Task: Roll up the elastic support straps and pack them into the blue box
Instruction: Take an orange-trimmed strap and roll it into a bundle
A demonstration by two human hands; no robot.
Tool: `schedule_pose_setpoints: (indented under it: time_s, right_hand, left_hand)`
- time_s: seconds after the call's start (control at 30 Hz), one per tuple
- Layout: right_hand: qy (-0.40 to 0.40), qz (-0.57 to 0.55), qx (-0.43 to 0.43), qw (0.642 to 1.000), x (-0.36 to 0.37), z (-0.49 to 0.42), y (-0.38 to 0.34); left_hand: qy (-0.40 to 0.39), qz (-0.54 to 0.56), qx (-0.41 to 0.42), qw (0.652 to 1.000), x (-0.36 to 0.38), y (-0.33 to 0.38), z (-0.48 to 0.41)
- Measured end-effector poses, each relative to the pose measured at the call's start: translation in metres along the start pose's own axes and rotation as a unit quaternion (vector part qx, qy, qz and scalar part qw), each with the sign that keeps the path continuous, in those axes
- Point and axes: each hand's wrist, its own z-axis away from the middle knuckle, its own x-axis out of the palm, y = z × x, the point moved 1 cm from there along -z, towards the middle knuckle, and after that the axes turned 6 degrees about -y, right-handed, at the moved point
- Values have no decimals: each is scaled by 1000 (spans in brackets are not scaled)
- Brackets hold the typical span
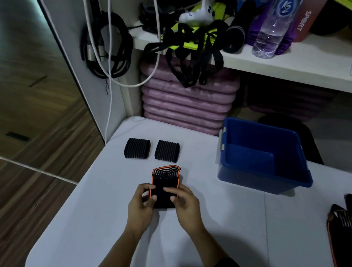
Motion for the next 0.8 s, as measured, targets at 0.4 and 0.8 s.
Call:
schedule_pose_setpoints:
  time_s: [0.4, 0.8]
  right_hand:
    - [-49, -43, -19, 998, 108, -82, -41]
    - [-9, 106, -48, 993, 149, -94, -3]
  left_hand:
    - [70, -56, -7, 996, -117, -10, -75]
    - [112, -163, -11, 980, -135, -35, -92]
